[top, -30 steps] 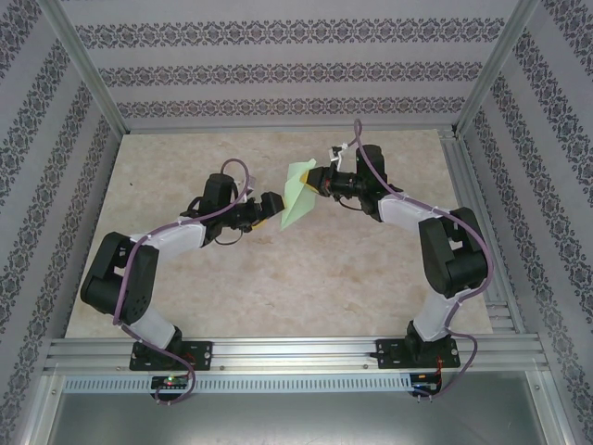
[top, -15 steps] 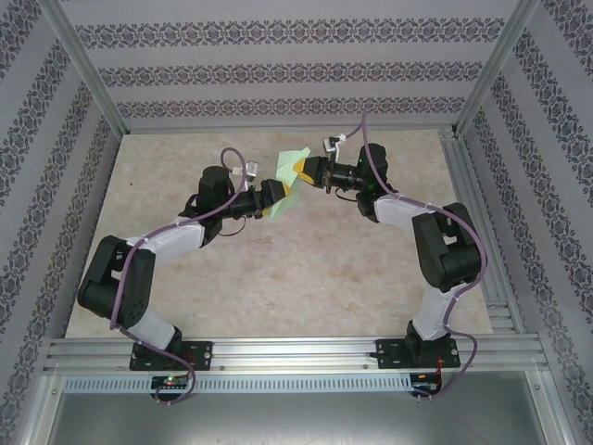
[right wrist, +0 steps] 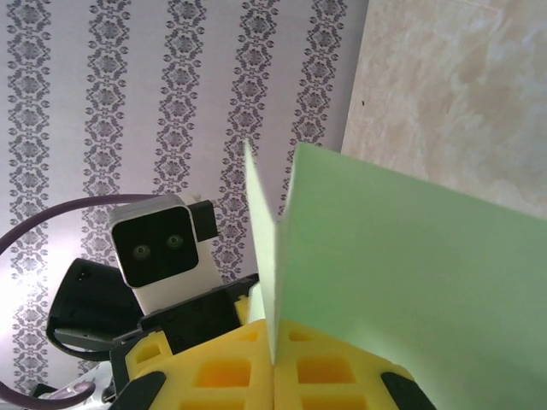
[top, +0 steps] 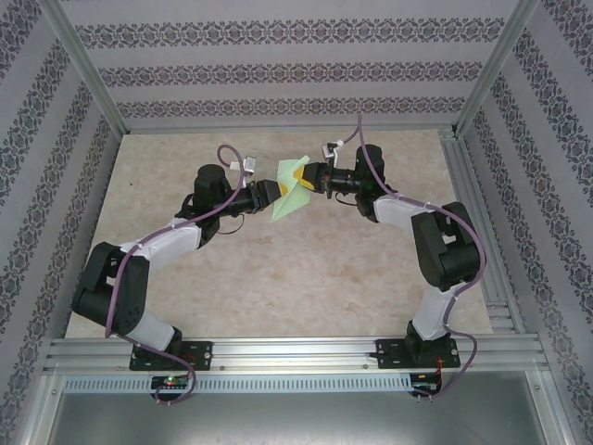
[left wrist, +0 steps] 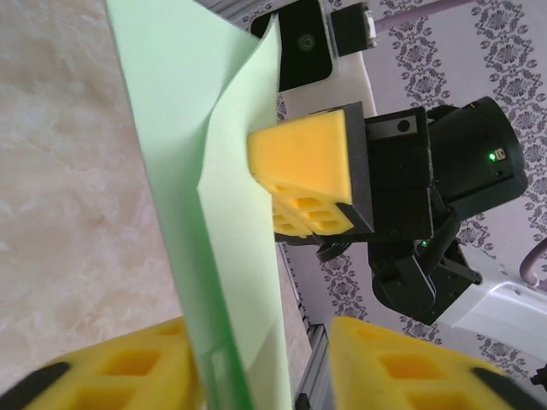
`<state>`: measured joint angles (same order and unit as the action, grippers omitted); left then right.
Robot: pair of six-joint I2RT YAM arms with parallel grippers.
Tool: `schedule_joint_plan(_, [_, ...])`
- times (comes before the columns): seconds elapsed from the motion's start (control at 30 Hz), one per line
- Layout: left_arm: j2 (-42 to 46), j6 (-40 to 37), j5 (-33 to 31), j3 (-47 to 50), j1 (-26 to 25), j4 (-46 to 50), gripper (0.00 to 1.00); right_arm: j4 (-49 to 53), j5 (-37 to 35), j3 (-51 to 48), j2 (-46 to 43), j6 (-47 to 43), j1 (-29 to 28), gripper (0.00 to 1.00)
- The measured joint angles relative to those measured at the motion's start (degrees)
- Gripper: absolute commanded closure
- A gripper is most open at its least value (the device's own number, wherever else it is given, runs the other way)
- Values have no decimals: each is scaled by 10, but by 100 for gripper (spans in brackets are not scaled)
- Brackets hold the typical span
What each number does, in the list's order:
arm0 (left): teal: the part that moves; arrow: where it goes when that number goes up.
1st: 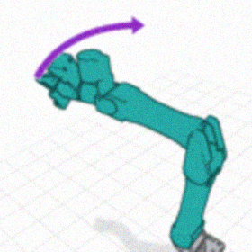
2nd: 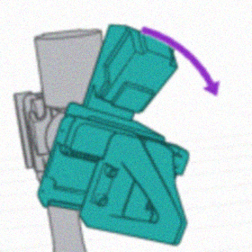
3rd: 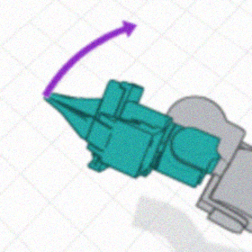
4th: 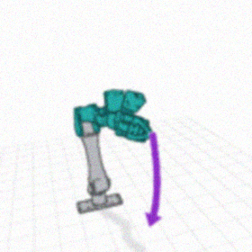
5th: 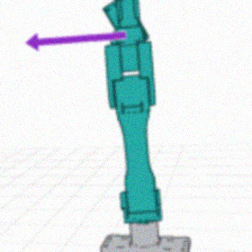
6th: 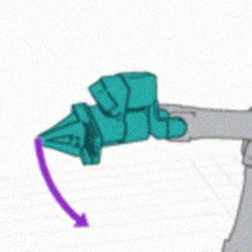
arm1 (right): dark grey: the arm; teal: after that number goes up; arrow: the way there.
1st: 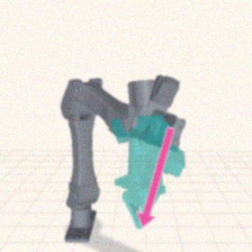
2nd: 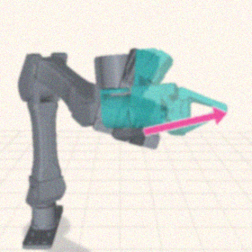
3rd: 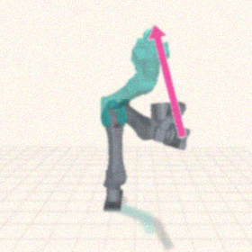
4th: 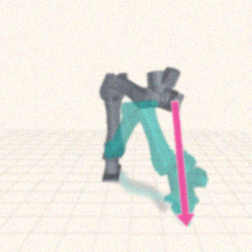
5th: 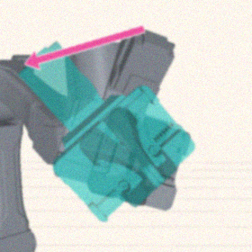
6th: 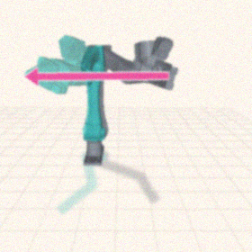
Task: Fold a paper plane with a square sheet of paper (pick it up from the middle)
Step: Turn over the paper at the center of the table.
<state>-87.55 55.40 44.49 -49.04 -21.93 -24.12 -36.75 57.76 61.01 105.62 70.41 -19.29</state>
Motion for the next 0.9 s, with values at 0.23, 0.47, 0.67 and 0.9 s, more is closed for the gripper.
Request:
schedule_joint_plan(0.23, [0,-13,-1,-2,0,14,88,21,5,0,3,-12,-2,79])
schedule_joint_plan(0.47, [0,-93,-46,-45,0,149,90,170,-32,1,-27,-120,21,43])
schedule_joint_plan(0.67, [-3,-226,-224,-151,-21,393,90,378,-190,1,-142,-284,52,28])
schedule_joint_plan(0.9, [-85,-315,-522,-307,-108,622,89,451,-355,-38,-238,-366,51,25])
